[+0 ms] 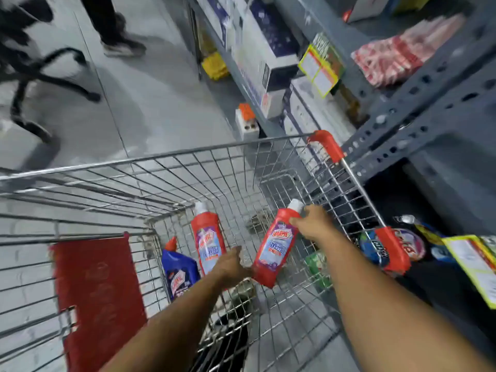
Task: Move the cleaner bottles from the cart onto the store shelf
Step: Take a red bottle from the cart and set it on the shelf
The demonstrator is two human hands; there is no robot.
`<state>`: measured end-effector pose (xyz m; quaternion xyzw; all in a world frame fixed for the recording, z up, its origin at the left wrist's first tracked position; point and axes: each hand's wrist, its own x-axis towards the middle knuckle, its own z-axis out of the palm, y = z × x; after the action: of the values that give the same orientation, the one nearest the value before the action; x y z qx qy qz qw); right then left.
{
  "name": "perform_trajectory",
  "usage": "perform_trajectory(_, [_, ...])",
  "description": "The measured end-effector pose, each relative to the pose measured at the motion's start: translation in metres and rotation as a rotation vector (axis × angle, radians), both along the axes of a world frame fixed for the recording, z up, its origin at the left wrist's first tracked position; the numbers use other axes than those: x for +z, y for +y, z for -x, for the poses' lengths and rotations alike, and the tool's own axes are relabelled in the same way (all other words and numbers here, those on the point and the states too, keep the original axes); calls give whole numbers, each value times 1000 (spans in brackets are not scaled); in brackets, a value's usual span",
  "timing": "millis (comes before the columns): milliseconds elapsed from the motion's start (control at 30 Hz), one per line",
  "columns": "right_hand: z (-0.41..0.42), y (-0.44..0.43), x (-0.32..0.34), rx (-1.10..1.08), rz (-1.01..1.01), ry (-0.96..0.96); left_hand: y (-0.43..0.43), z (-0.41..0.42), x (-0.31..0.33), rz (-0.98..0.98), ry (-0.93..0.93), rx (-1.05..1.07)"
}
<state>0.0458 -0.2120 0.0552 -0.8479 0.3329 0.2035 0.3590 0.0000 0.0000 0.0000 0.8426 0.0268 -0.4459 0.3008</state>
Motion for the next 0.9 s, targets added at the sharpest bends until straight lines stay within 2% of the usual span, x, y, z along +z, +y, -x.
perform_trajectory(67, [-15,1,-23,-53,9,85,-15,6,-24,21,71,34])
perform_trajectory(300, [-29,1,-77,-205,0,148,-34,17,-68,149,153,204])
perform_trajectory(367, [-27,1,-81,-246,-54,171,-32,18,-72,166,164,220])
perform_trajectory(533, [-20,-1,-61,-104,-127,124,-17,24,-55,185,128,244])
perform_trajectory(600, [-16,3,-42,-69,-175,69,-9,25,-41,192,92,234])
perform_trajectory(700, [-5,9,14,-60,-169,-116,-1,19,5,194,-41,140])
perform_trajectory(900, [34,1,152,-227,-234,-562,-1,-1,121,327,-381,-3])
